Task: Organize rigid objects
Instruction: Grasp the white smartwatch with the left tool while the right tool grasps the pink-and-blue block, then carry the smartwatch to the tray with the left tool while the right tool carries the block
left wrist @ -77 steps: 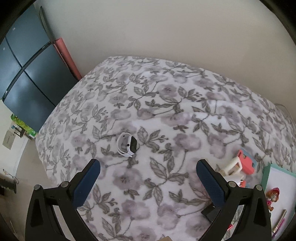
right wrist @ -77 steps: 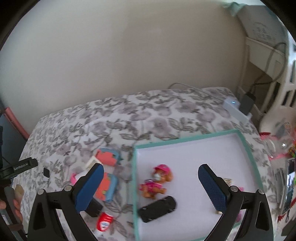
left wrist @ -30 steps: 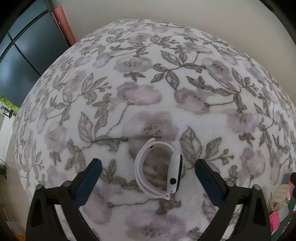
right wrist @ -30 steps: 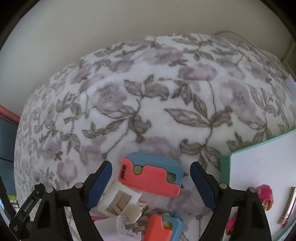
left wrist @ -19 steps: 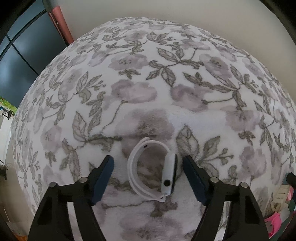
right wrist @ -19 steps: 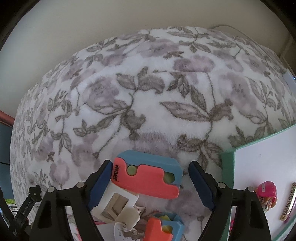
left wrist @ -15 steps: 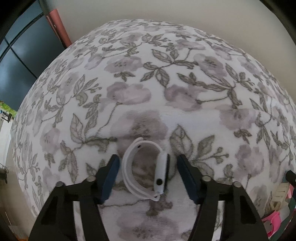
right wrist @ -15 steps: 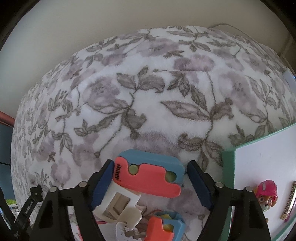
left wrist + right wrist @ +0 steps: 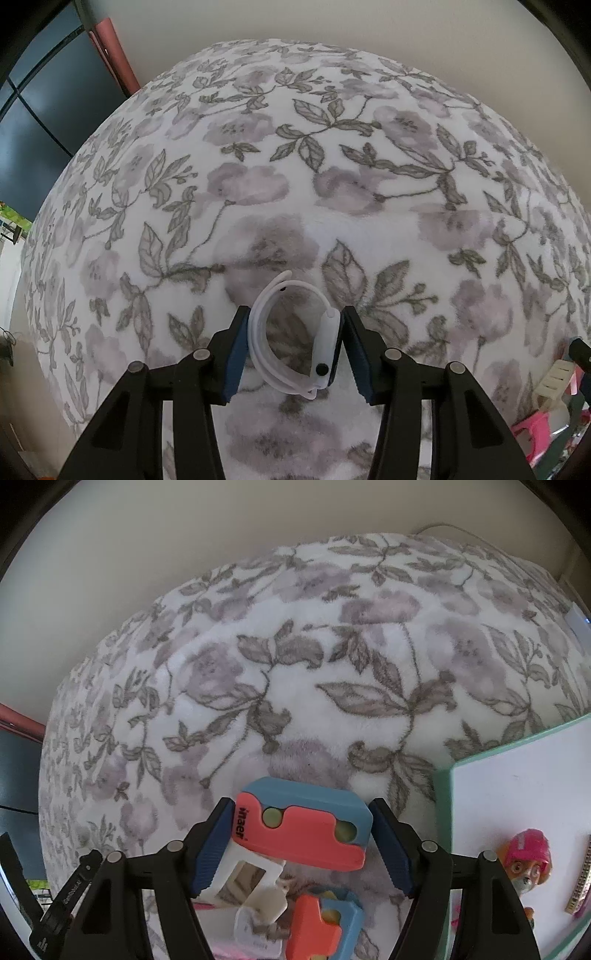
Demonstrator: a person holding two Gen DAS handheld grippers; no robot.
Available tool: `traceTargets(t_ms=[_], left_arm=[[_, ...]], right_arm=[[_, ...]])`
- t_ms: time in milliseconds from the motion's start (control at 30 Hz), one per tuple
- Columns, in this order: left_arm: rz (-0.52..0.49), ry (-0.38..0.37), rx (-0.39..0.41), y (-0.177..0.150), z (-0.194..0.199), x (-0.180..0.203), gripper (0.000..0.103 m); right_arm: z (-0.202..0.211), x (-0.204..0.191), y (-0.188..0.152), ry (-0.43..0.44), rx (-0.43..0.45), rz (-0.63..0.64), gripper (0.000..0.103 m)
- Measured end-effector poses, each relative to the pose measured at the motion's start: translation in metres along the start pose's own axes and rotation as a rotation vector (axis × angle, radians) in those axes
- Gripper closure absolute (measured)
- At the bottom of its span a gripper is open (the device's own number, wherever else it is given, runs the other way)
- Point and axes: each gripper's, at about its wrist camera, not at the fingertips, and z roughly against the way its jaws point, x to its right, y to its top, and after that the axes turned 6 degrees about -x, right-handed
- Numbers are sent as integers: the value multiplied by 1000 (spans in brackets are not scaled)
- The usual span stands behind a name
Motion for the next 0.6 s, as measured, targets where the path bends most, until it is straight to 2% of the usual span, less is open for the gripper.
traceTargets(t_ms=[233, 500, 600], left_arm=[[-3, -17, 22, -4, 34, 2, 52], [-33, -47, 91, -15, 98, 20, 53], [-57, -65, 119, -24, 125, 35, 52]], right_arm=[[38, 3, -4, 42, 41, -8, 27], [97, 24, -13, 96, 116, -50, 27], [123, 35, -20, 89, 159, -58, 27]])
